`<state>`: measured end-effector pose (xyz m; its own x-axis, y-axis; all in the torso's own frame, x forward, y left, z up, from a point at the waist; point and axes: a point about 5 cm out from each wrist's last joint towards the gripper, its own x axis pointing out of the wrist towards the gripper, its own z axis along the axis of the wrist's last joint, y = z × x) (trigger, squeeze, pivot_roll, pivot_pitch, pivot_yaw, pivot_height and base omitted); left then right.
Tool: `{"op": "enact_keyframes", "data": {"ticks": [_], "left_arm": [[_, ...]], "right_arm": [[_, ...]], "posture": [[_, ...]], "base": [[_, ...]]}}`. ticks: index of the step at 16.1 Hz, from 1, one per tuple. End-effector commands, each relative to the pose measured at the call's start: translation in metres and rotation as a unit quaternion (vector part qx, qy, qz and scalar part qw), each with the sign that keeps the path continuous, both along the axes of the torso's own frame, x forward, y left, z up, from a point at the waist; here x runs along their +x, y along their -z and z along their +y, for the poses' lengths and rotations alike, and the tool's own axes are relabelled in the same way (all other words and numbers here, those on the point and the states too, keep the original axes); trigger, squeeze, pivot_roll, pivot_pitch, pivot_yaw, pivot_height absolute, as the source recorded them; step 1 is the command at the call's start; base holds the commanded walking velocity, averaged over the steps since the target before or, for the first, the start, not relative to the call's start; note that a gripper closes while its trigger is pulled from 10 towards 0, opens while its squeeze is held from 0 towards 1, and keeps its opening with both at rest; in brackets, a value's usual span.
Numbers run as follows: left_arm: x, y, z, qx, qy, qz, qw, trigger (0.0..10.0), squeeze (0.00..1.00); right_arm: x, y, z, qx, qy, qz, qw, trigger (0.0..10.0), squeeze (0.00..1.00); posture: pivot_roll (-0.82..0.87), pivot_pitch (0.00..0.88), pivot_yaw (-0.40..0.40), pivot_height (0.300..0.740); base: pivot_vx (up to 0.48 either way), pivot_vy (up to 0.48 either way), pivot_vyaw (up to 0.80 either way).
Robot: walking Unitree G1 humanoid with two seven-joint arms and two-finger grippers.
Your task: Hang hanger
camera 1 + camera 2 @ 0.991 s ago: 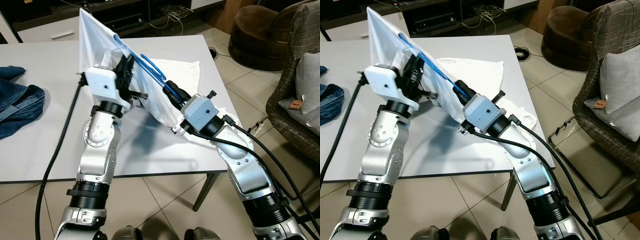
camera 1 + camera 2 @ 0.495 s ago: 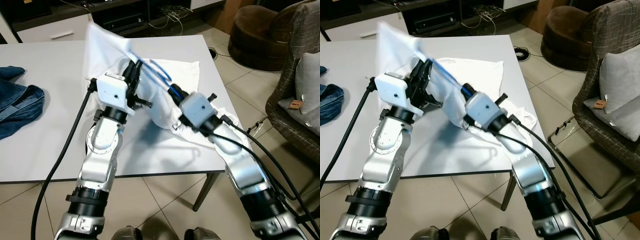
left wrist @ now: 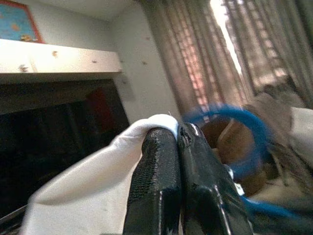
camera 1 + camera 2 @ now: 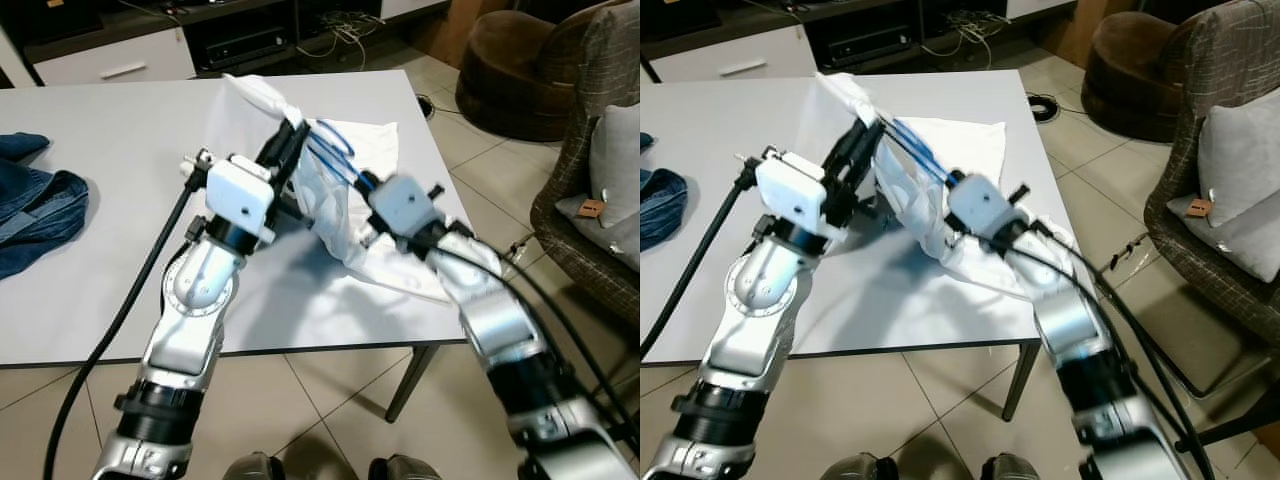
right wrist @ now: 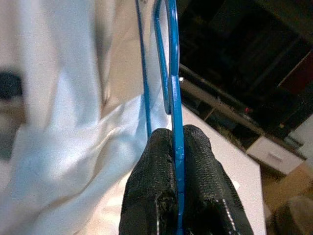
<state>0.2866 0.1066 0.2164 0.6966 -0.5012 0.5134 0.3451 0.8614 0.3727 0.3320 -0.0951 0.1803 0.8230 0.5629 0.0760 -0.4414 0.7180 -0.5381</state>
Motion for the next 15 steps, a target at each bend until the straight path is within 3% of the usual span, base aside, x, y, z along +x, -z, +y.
{"op": "enact_keyframes", "data": {"ticks": [1,5,6,7,9,10,12,13,14,15], "left_arm": [[-0.005,-0.002,-0.003,0.007,0.019,-0.01,1.0,0.0,0.0],[-0.006,0.007,-0.007,0.024,0.03,0.019,0.999,0.0,0.0],[-0.003,0.009,-0.005,0.025,0.013,0.029,0.999,9.3,0.0],[-0.001,0.008,-0.001,0.023,0.0,0.032,0.999,10.0,0.0],[-0.001,0.005,0.005,0.014,-0.011,0.021,1.0,10.0,0.0],[-0.001,0.004,0.006,0.025,-0.012,0.014,1.0,10.0,1.0],[0.0,0.006,0.008,0.057,-0.032,0.003,0.998,10.0,1.0],[0.003,0.006,0.01,0.062,-0.048,0.009,0.997,10.0,0.15],[0.003,0.006,0.01,0.066,-0.048,0.011,0.997,10.0,0.15],[0.004,0.007,0.013,0.071,-0.052,0.015,0.996,10.0,0.0]], "right_arm": [[0.004,-0.009,0.001,0.011,-0.001,-0.011,1.0,10.0,0.0],[0.011,-0.024,0.0,0.035,-0.005,-0.025,0.999,10.0,0.0],[0.011,-0.026,-0.002,0.039,-0.009,-0.028,0.999,10.0,0.0],[0.01,-0.027,-0.004,0.043,-0.011,-0.033,0.998,10.0,0.0],[0.01,-0.027,-0.005,0.046,-0.01,-0.036,0.998,10.0,0.0],[0.009,-0.027,-0.005,0.048,-0.009,-0.037,0.998,10.0,0.0],[0.009,-0.028,-0.006,0.055,-0.007,-0.041,0.998,10.0,0.0],[0.01,-0.028,-0.007,0.057,-0.004,-0.043,0.997,10.0,0.0],[0.01,-0.028,-0.007,0.058,-0.002,-0.044,0.997,10.0,0.0],[0.012,-0.028,-0.009,0.06,0.007,-0.045,0.997,10.0,0.0]], "posture": [[-0.07,0.045,0.049,0.74],[-0.06,0.04,0.041,0.74],[-0.05,0.04,0.038,0.74],[-0.05,0.041,0.037,0.74],[-0.05,0.043,0.037,0.74],[-0.06,0.044,0.038,0.74],[-0.06,0.046,0.04,0.74],[-0.06,0.048,0.042,0.74],[-0.06,0.048,0.042,0.74],[-0.06,0.048,0.042,0.74]], "base": [[0.0,0.0,0.0],[0.0,0.0,0.0],[0.0,0.0,0.0],[0.0,0.0,0.0],[0.0,0.0,0.0],[0.0,0.0,0.0],[0.0,0.0,0.0],[0.0,0.0,0.0],[0.0,0.0,0.0],[0.0,0.0,0.0]]}}
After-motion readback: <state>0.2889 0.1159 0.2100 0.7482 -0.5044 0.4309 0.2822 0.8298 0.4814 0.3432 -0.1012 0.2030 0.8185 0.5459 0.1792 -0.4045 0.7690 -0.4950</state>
